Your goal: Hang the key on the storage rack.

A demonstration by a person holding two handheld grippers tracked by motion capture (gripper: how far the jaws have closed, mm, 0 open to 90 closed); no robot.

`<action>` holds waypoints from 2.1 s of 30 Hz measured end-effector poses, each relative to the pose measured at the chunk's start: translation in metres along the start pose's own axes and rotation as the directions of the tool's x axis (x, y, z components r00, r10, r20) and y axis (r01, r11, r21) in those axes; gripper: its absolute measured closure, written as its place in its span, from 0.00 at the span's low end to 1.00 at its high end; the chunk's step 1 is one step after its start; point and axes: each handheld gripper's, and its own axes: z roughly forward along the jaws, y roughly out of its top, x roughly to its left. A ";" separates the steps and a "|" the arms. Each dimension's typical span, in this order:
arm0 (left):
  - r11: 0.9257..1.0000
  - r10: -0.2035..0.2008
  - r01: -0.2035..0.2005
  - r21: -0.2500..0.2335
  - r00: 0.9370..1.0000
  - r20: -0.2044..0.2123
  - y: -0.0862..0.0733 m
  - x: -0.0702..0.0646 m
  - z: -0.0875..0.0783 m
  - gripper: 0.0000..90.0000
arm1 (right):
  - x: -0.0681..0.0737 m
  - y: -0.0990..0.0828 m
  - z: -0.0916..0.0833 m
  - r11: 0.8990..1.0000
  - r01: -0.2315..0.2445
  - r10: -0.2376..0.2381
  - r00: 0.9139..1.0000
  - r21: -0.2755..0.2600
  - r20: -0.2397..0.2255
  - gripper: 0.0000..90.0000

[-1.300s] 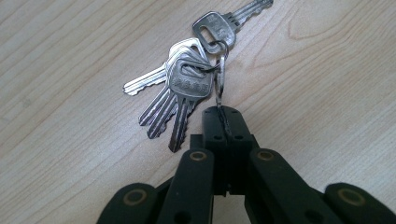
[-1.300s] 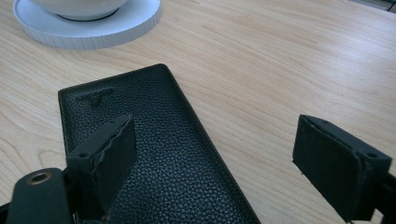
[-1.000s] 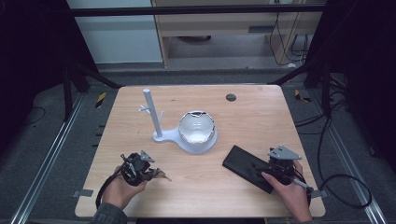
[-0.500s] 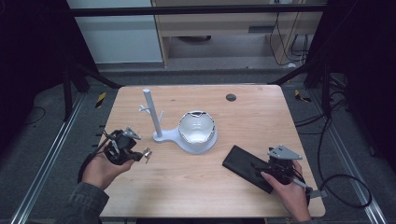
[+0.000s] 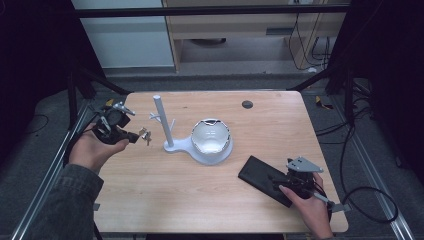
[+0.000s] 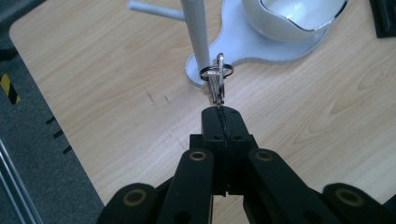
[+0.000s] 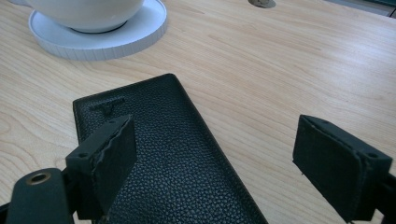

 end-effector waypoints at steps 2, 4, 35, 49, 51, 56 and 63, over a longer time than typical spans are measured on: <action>1.000 -0.005 0.005 -0.005 1.000 -0.007 0.005 0.002 -0.002 1.00 | -0.001 0.000 0.000 1.000 -0.001 0.001 1.000 0.001 0.001 0.15; 1.000 -0.009 0.009 -0.004 1.000 -0.016 0.010 0.004 -0.002 1.00 | -0.001 0.000 0.000 1.000 -0.009 0.009 1.000 0.002 0.000 0.15; 1.000 -0.010 0.010 0.005 1.000 -0.013 0.032 0.013 0.001 1.00 | -0.003 -0.002 0.002 1.000 0.007 -0.007 1.000 0.012 -0.003 0.15; 1.000 -0.021 0.021 0.015 1.000 -0.012 0.038 0.013 0.016 1.00 | -0.004 -0.003 0.002 1.000 0.005 -0.005 1.000 0.017 -0.004 0.14; 1.000 -0.014 0.014 -0.010 1.000 -0.027 0.036 0.012 0.017 1.00 | -0.004 -0.003 0.002 1.000 0.005 -0.005 1.000 0.019 -0.006 0.14; 0.993 -0.008 -0.008 -0.117 0.991 -0.136 0.019 0.007 0.008 0.66 | -0.006 -0.004 0.002 1.000 0.006 -0.006 1.000 0.018 0.001 0.13; 0.978 -0.009 -0.017 -0.207 0.992 -0.123 -0.014 -0.017 0.012 0.30 | -0.007 -0.004 0.001 1.000 -0.003 0.003 1.000 0.021 0.012 0.12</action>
